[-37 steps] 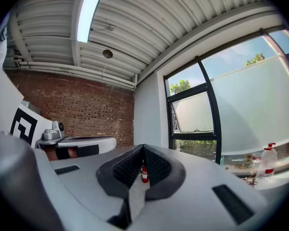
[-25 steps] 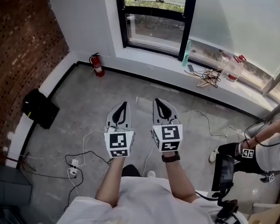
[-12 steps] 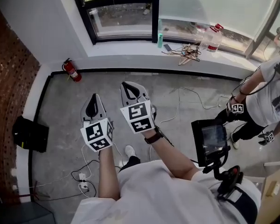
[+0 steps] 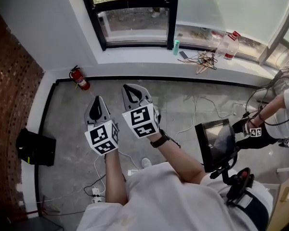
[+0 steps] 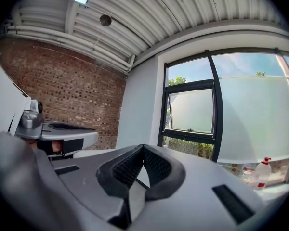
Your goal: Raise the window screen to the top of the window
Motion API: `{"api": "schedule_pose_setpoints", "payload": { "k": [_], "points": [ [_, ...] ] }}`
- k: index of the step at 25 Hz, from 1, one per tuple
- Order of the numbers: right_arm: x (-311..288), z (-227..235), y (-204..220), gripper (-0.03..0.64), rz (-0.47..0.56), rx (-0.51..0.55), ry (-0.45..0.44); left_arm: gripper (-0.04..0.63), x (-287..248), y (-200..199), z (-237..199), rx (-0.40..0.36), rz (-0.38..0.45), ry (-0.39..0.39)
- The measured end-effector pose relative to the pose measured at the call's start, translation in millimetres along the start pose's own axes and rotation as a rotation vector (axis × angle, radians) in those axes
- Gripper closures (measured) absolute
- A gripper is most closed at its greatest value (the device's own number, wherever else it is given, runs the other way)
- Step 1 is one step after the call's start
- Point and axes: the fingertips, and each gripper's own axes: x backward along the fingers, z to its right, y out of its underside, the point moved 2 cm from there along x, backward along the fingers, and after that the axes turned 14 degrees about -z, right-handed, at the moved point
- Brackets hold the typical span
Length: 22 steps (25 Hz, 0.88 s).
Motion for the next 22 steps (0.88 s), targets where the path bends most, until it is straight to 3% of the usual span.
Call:
{"api": "schedule_pose_setpoints", "payload": {
  "k": [5, 10, 13, 17, 22],
  "points": [
    [-49, -9, -2, 0.615, -0.035, 0.058, 0.02, 0.595, -38, 9, -22, 0.009, -0.01, 0.047],
    [-96, 18, 0, 0.615, -0.043, 0.061, 0.003, 0.595, -92, 3, -19, 0.021, -0.012, 0.056],
    [-129, 48, -10, 0.615, 0.021, 0.032, -0.026, 0.595, -143, -1, -13, 0.007, -0.016, 0.06],
    [-170, 97, -52, 0.616, 0.195, 0.003, -0.1, 0.595, -223, -32, -9, 0.001, 0.005, 0.066],
    [-236, 176, -81, 0.616, 0.212, -0.026, -0.108, 0.595, -304, -86, 11, -0.028, 0.082, 0.086]
  ]
}}
